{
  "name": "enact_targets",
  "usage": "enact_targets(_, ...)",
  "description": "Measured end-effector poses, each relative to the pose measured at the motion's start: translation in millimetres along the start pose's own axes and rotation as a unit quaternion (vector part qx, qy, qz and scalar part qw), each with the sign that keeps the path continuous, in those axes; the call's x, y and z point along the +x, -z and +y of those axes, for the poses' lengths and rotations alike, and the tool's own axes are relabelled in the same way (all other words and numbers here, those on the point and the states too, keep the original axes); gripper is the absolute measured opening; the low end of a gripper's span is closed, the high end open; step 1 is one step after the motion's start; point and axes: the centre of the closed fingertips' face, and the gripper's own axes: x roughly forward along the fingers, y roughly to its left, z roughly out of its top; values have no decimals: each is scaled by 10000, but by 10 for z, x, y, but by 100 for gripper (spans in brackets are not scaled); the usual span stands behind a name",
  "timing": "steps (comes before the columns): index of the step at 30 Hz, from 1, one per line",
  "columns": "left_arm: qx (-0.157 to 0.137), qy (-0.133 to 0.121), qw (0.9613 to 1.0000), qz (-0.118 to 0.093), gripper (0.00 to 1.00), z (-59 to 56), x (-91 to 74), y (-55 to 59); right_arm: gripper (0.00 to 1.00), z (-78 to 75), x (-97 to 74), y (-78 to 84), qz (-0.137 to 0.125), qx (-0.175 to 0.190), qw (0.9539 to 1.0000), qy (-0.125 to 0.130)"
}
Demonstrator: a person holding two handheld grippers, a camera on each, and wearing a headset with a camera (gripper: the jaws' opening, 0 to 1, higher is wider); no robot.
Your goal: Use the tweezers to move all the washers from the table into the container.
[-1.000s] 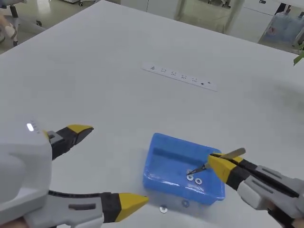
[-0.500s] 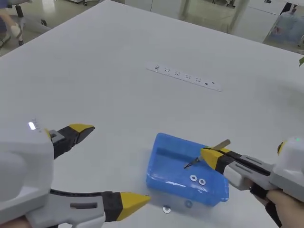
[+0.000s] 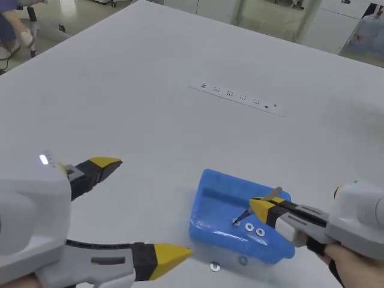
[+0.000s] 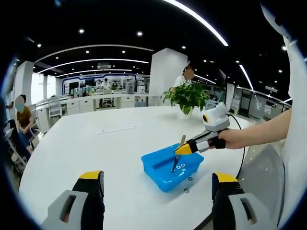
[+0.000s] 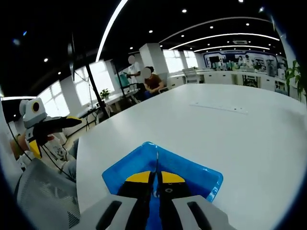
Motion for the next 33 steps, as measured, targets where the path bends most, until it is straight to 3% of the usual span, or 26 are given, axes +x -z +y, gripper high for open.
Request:
enact_targets(6,8,25,10000,-2,95,-11,19,-10,2,22,-21,-24,-39,-40,10000,29)
enact_targets(11,14,39,10000,-7,95,-19,20,-16,2,104,-130,-155,-307,-30,9995,21)
enact_targets(17,10,56,10000,9,95,-29,19,-2,2,312,-366,-280,-674,104,9977,-45)
enact_targets(26,42,105,9999,5,95,-64,33,-2,2,459,-671,-254,-904,299,9954,59)
enact_targets(33,45,128,9999,9,95,-87,43,10,2,563,-720,-120,-901,312,9954,90)
